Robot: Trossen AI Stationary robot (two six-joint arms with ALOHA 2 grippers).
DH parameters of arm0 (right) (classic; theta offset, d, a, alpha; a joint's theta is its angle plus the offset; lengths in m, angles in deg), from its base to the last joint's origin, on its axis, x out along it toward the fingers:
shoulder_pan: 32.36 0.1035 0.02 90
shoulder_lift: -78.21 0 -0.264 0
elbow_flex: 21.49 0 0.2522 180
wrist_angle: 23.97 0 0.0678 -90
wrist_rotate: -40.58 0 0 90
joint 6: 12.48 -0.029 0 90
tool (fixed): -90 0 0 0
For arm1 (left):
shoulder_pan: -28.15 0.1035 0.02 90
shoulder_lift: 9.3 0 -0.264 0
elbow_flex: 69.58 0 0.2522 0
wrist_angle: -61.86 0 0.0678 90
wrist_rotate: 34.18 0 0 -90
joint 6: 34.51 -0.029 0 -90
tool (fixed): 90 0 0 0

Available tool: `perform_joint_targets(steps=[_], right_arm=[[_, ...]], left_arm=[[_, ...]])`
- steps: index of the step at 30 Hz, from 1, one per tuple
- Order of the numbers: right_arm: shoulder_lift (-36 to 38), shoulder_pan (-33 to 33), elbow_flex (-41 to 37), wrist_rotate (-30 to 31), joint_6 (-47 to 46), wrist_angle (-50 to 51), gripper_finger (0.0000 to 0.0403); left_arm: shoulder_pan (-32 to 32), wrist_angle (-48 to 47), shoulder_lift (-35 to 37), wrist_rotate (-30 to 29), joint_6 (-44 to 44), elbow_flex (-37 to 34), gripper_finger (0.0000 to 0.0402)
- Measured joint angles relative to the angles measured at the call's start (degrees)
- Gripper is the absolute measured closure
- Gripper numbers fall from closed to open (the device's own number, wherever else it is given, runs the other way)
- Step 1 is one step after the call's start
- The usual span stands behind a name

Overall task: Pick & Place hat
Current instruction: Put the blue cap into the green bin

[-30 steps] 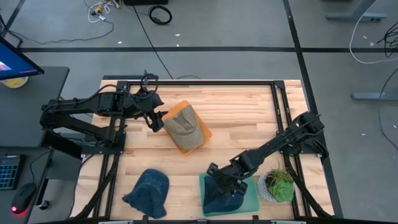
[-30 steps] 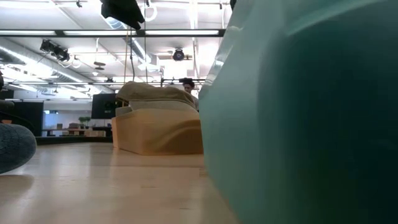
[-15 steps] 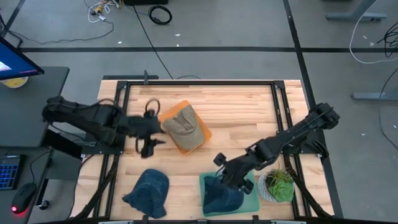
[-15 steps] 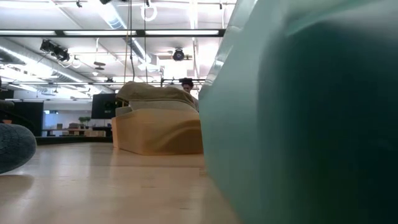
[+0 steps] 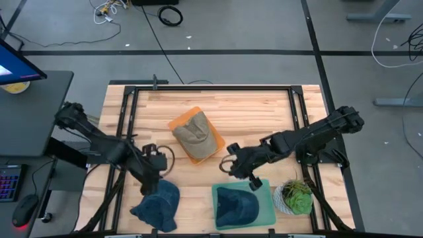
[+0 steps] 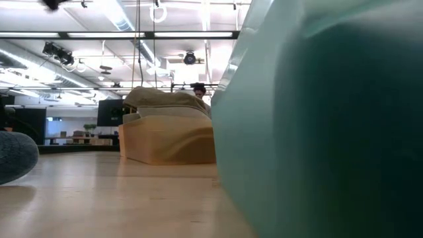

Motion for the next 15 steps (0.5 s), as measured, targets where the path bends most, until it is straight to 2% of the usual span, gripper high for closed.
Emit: perform_joint_targets(steps=[7, 12, 15], right_arm=[[-0.3, -4.2, 0.0, 0.2, -5.5, -0.1, 0.0379], [-0.5, -4.7, 0.0, 0.5, -5.5, -0.3, 0.0349], [-0.8, -4.7, 0.0, 0.5, -5.4, -0.3, 0.0323]], left_arm=[[-3.8, -2.6, -8.9, 0.5, 6.2, 0.0, 0.023], [-4.8, -2.5, -14.0, 3.4, 8.4, 0.0, 0.023], [-5.2, -1.9, -16.5, 7.3, 10.4, 0.0, 0.0229]])
